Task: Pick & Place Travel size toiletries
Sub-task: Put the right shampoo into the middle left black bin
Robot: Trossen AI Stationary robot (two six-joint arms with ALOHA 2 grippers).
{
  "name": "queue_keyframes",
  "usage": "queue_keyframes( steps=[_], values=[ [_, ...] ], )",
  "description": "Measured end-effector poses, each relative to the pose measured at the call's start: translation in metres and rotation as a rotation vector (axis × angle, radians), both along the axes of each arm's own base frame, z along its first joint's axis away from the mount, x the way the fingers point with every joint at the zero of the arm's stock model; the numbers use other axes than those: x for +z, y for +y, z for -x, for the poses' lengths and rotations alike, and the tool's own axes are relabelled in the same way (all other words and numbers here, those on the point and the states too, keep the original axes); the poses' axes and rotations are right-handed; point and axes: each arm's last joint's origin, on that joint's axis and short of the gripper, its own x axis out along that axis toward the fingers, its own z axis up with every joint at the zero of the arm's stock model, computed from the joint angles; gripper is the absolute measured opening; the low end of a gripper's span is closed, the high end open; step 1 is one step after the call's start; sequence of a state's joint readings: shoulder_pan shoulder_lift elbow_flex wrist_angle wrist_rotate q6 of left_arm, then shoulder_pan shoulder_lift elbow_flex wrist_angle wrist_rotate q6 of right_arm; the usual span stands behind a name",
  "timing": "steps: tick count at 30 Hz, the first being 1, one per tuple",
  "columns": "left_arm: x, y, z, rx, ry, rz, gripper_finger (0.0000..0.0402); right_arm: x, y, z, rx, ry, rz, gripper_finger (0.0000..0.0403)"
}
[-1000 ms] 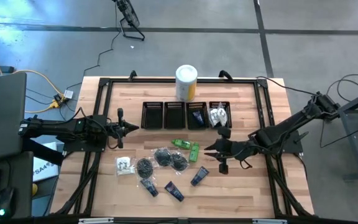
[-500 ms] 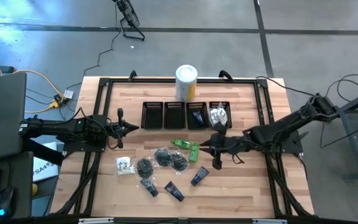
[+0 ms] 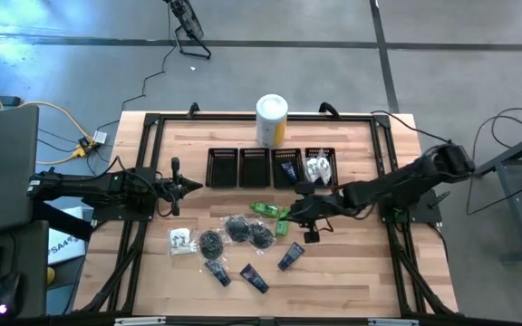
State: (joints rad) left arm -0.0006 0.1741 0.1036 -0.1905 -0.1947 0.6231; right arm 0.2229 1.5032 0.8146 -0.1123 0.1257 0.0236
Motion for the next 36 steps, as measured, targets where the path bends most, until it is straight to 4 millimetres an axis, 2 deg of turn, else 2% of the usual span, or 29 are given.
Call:
queue_keyframes(
  steps=[4, 15, 20, 26, 29, 36],
  values=[
    [0.000, 0.000, 0.000, 0.000, 0.000, 0.000, 0.0001, -0.012, -0.004, -0.008, 0.032, 0.018, -0.007, 0.0070],
    [0.001, -0.001, 0.000, -0.038, -0.008, 0.014, 0.0001, -0.015, -0.003, -0.012, 0.075, 0.005, 0.015, 0.0070],
    [0.001, -0.001, 0.000, -0.046, -0.007, 0.012, 0.0001, 0.008, -0.002, -0.023, 0.062, 0.096, 0.065, 0.0070],
    [0.000, -0.001, 0.000, -0.045, -0.006, 0.012, 0.0001, 0.034, -0.001, -0.040, 0.185, 0.108, 0.152, 0.0070],
    [0.000, -0.001, 0.000, -0.045, 0.000, 0.012, 0.0001, 0.027, -0.003, -0.039, 0.232, 0.193, 0.190, 0.0070],
    [0.000, -0.001, 0.000, -0.044, 0.001, 0.011, 0.0001, 0.021, -0.005, -0.040, 0.274, 0.224, 0.198, 0.0070]
  ],
)
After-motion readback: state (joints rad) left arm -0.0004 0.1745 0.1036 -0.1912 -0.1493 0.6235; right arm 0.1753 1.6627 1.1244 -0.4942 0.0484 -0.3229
